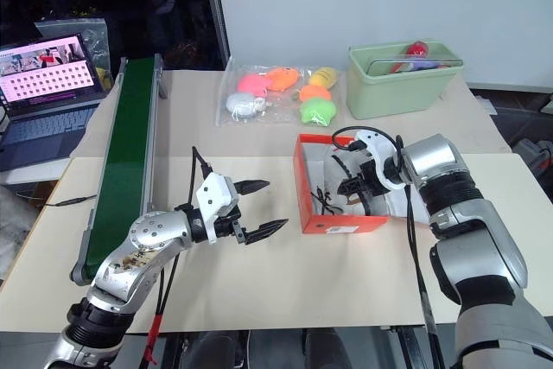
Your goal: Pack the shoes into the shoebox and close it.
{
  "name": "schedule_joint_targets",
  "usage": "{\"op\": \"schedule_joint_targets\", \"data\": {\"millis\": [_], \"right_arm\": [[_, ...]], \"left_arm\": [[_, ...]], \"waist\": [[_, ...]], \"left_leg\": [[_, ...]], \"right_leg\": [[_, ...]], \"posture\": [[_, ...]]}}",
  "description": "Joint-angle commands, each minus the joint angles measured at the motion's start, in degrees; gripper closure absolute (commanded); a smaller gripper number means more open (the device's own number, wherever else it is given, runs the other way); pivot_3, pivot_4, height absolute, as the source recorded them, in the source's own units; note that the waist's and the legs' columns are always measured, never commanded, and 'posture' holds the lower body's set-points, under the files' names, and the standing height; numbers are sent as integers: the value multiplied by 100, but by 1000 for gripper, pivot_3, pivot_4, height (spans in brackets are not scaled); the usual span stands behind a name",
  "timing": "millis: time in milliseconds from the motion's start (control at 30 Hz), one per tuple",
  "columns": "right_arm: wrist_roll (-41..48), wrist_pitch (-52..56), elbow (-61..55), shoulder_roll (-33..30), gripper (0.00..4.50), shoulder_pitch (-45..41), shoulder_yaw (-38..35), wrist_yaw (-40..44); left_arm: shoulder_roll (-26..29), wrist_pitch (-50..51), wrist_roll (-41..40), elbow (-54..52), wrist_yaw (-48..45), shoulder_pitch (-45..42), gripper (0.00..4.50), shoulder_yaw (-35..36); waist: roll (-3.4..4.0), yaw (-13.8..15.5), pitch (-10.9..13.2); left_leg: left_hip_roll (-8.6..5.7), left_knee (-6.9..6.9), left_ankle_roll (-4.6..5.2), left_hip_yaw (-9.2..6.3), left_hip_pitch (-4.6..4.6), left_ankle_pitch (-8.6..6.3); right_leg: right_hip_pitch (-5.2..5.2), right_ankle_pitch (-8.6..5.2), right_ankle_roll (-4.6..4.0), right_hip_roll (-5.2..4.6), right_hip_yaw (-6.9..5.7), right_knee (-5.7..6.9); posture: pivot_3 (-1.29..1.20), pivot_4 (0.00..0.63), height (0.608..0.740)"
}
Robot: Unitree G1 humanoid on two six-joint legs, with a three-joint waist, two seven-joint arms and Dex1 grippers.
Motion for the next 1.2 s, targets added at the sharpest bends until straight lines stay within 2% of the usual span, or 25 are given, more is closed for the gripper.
{"op": "schedule_joint_targets", "data": {"millis": [33,300,433,533,667,733,867,1033,1167,1200], "right_arm": [[-191,-25,-529,-57,1053,-292,-188,11],[-780,-640,-1399,-290,1053,-330,-129,-140],[-896,-1192,-2044,-326,1053,-189,-440,-280],[-386,-958,-2842,-59,1053,25,-1132,-375],[1084,-960,-4557,824,1053,849,-2609,-499],[1733,-777,-5277,1132,1053,1398,-2879,-404],[2018,-1097,-5692,1409,1053,2146,-2658,-374],[1665,-1732,-5470,1548,1053,2666,-2026,-284],[1183,-2409,-4982,1406,38,2855,-1468,9],[1079,-2582,-4880,1397,38,2876,-1373,54]], "left_arm": [[16,-140,2,-179,-15,-111,0,66],[0,-174,15,-46,43,-235,0,161],[-148,-173,211,79,628,-251,0,484],[-463,11,526,191,1596,-331,0,917],[-902,860,1163,37,3274,-486,0,1708],[-972,1446,1400,-37,3814,-575,0,2044],[-892,1812,1635,61,4264,-622,0,2418],[-764,1804,1628,294,4266,-431,0,2706],[-698,1767,1623,386,4232,-228,0,2825],[-687,1747,1642,414,4254,-194,0,2842]], "waist": [[0,-1,0],[1,-2,0],[1,2,1],[1,-5,1],[-1,-1,-1],[-1,21,-1],[-4,67,-2],[-7,78,-4],[-10,48,-6],[-11,38,-7]], "left_leg": [[0,0,0,0,0,0],[1,0,0,-1,-1,0],[1,0,0,0,-3,0],[2,0,0,-2,-3,0],[5,0,0,-10,-2,0],[6,0,0,-19,-7,0],[-4,7,0,-24,-8,0],[-6,19,-1,-19,1,0],[-4,19,-1,-16,3,0],[-4,19,-1,-16,4,0]], "right_leg": [[-1,0,0,0,0,1],[-3,0,0,0,0,2],[-6,0,0,-1,0,2],[-6,0,0,-1,0,3],[-3,1,0,2,-3,10],[-5,1,0,2,-9,16],[3,5,6,-11,-16,32],[7,5,8,-10,-16,19],[5,5,7,-7,-14,21],[6,5,6,-7,-14,19]], "posture": [[0,150,729],[0,150,729],[0,150,729],[0,150,729],[0,150,729],[0,150,729],[0,150,729],[0,150,729],[0,150,729],[0,150,729]]}}
